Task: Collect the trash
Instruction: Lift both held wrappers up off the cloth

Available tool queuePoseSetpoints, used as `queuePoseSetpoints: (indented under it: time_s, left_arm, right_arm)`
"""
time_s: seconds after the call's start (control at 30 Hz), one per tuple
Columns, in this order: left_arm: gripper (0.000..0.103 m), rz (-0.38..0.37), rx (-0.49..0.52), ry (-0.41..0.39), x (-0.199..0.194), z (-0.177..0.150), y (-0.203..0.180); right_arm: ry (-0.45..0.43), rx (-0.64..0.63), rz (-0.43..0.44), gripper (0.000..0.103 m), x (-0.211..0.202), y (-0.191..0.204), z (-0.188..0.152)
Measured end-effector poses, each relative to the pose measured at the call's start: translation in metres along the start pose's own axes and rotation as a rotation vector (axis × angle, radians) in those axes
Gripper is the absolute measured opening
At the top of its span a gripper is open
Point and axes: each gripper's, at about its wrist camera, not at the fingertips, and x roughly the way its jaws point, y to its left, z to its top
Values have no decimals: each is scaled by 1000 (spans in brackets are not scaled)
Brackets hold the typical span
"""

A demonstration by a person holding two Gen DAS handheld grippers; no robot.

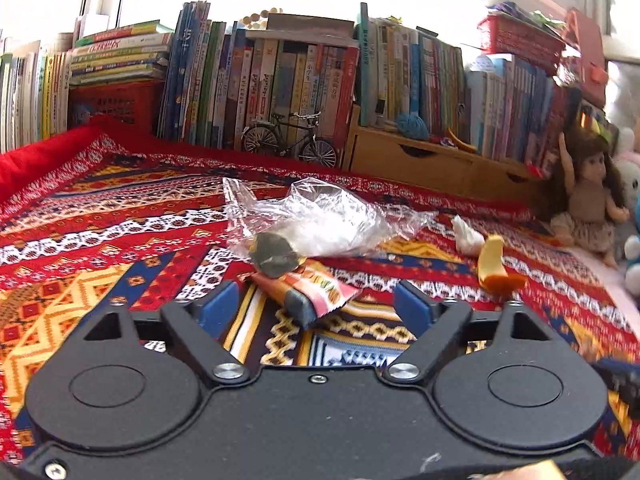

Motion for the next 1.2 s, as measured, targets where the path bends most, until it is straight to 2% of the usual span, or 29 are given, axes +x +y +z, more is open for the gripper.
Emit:
queuePoseSetpoints:
  time_s: [0.07, 0.2, 0.23, 0.3, 0.37, 0.43, 0.67, 0.93, 1.2]
  left_arm:
    - [91, 33, -14, 4, 12, 4, -5]
    - [91, 177, 1, 27, 38, 4, -11]
    - [86, 179, -6, 46, 42, 3, -9]
    - [69, 128, -54, 74, 43, 0, -2]
    - [37, 71, -108, 104, 40, -4, 7]
    - [27, 59, -100, 118, 35, -6, 11]
    - [25, -31, -43, 116, -7, -17, 15]
    - [25, -152, 32, 113, -73, -44, 14]
    - [25, -226, 62, 104, -134, -67, 22]
  right_arm:
    - [7, -7, 8, 27, 0, 3, -2]
    - [16, -15, 13, 27, 1, 7, -6]
    - [18, -11, 18, 27, 1, 7, -6]
    - [20, -9, 25, 27, 0, 8, -7]
    - [19, -12, 32, 27, -1, 10, -7]
    - [16, -17, 38, 27, -3, 11, -7]
    - [1, -16, 70, 27, -14, 21, -10]
    - [0, -14, 134, 27, -33, 34, -21]
    - [10, -37, 200, 27, -58, 52, -38]
